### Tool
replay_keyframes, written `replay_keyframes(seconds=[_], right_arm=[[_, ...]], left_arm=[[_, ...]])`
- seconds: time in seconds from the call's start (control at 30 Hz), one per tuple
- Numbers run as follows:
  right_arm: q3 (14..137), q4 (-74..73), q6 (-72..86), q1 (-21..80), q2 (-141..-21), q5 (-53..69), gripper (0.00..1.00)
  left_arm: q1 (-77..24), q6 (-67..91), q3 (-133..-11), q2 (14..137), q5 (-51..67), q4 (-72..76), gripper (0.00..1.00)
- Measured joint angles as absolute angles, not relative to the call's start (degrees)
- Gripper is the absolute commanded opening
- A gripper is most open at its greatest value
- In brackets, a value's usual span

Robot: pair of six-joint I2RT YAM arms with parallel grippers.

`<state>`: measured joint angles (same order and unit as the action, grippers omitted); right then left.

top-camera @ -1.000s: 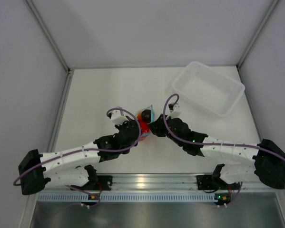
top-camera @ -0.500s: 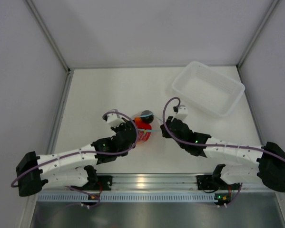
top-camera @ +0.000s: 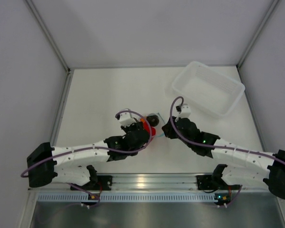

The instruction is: Open the zip-top bag and remove the fake food

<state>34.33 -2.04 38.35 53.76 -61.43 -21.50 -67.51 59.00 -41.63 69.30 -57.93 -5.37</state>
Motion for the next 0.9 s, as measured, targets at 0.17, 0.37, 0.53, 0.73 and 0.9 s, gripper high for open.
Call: replay_keyframes(seconds=[0.17,0.37,0.53,0.73,0.9], right_arm=[[36.2,-3.6,38.3,53.8,-58.9,-20.7,0.35],[36.4,-0.5,41.3,53.8,-58.2,-17.6,0.39],[36.4,4.8,45.9,53.8,-62.3,-15.8,0.47],[36.4,7.9,52.6,53.8,-68.1,-16.1,0.54],[35.0,11.4,56.3,53.7,-69.0,-16.1,0.59]], left_arm=[[-67.6,59.5,-43.1,71.2,-57.6,-5.6,0.0],[-67.7,61.4,-43.4,72.2,-56.8,-5.7,0.0],[-68.1,62.4,-43.5,72.6,-56.4,-5.7,0.0],[-68.2,62.9,-43.5,72.6,-56.5,-5.7,0.0],[-68.4,62.8,-43.5,72.6,-56.5,-5.7,0.0]])
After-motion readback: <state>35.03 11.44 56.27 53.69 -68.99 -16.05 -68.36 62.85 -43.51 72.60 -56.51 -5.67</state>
